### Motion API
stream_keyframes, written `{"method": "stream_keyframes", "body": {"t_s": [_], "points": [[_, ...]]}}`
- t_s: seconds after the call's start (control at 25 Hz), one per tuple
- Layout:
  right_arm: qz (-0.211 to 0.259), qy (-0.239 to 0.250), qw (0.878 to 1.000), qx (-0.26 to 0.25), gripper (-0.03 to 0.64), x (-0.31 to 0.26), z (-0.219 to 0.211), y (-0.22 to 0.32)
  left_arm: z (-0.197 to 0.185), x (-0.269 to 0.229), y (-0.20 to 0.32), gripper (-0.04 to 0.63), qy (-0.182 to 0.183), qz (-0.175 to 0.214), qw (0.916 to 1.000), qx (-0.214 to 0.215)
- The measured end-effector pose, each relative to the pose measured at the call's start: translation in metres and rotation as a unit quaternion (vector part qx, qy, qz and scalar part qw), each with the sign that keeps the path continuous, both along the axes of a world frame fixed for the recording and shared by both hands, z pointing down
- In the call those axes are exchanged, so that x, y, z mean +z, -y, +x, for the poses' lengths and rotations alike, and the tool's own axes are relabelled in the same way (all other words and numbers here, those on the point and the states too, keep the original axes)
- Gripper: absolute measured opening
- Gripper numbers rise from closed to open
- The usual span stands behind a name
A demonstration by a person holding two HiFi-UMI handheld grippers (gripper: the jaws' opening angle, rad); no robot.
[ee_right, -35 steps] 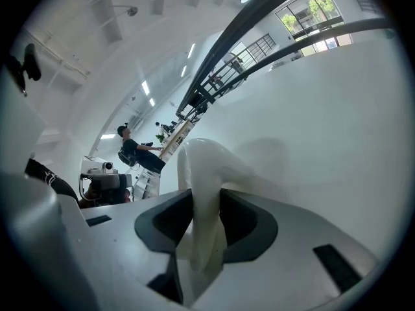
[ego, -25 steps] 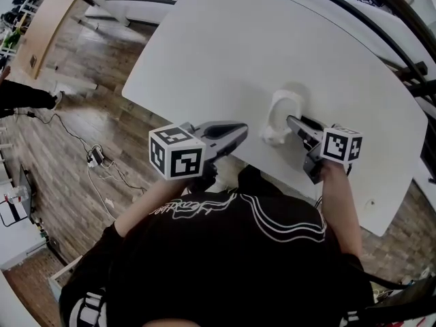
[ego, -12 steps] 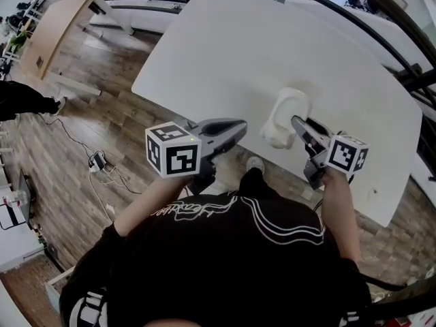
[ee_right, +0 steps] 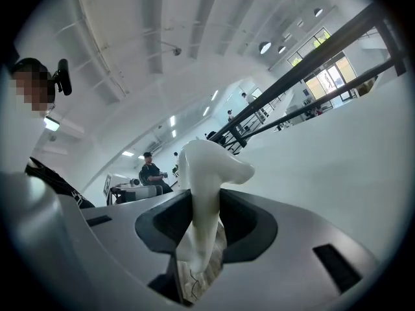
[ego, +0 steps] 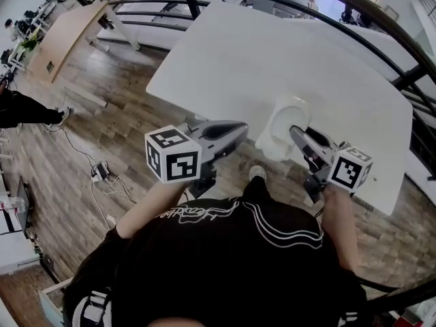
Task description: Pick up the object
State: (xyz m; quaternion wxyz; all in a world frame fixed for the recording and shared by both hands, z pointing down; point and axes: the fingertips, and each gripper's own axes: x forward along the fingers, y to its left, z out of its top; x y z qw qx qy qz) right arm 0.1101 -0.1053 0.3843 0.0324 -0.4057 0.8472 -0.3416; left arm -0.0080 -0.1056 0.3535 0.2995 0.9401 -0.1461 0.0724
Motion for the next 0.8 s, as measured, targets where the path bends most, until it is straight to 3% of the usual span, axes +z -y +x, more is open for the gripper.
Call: {"method": "stream_keyframes", "body": {"t_s": [0.28,0.52,0.8], "points": [[0.015,0.005,1.0,-0.001,0.123,-0.027,-0.013,-0.011,-0.001,-0.029,0.001,0.008,-0.014,0.025,0.9995,0.014],[0.031,0.002,0.999,0.006,0.123,-0.042,-0.042,-0.069,-0.024,-0.039,-0.049,0.008,-0.028,0.038,0.9986,0.024],[0.041,0.009,0.999,0.009,0.123,-0.048,-0.056,-0.093,-0.028,-0.043,-0.07,0.008,-0.033,0.044,0.9978,0.038]]}}
